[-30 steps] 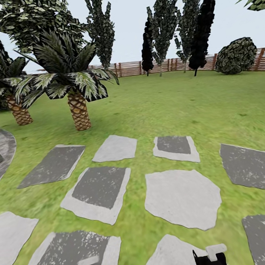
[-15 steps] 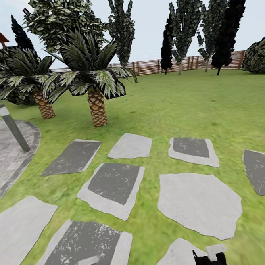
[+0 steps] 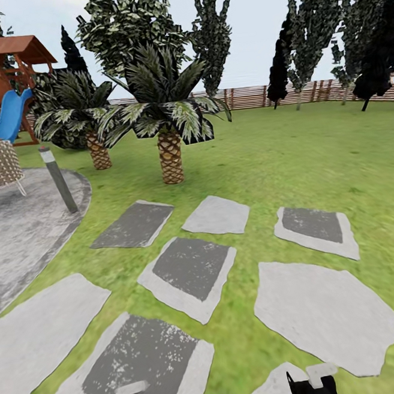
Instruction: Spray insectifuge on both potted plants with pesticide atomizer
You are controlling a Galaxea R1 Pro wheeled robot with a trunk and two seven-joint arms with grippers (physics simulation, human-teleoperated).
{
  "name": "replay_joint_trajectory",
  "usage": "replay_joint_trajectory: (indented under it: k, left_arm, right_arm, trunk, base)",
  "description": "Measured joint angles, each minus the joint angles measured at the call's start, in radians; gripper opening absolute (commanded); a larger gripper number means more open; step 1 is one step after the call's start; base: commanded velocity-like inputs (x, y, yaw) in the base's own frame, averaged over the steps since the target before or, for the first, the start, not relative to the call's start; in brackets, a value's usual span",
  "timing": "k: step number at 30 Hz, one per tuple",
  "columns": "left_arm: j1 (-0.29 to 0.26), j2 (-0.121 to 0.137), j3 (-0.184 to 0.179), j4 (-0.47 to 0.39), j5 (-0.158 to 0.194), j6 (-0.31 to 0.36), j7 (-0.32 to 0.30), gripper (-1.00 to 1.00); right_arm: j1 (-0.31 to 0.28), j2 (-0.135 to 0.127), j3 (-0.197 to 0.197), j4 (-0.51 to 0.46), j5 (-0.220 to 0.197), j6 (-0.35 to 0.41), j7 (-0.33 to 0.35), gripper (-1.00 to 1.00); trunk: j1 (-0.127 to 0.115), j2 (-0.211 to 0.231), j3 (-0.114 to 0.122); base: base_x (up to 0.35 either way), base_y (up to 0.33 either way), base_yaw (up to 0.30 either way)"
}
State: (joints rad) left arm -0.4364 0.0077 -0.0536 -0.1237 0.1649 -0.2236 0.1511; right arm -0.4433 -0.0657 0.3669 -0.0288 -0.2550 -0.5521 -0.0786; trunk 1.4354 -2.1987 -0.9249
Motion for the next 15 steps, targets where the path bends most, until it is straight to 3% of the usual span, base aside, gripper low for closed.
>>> replay_joint_trajectory:
  k: [15]
  left_arm:
    - [0.0, 0.001, 0.0, 0.0, 0.0, 0.0, 0.0, -1.0]
  right_arm:
    - [0.0, 0.0, 0.0, 0.0, 0.0, 0.0, 0.0, 1.0]
  trunk:
    - [0.0, 0.0, 0.0]
  base:
    - [0.0, 0.0, 0.28]
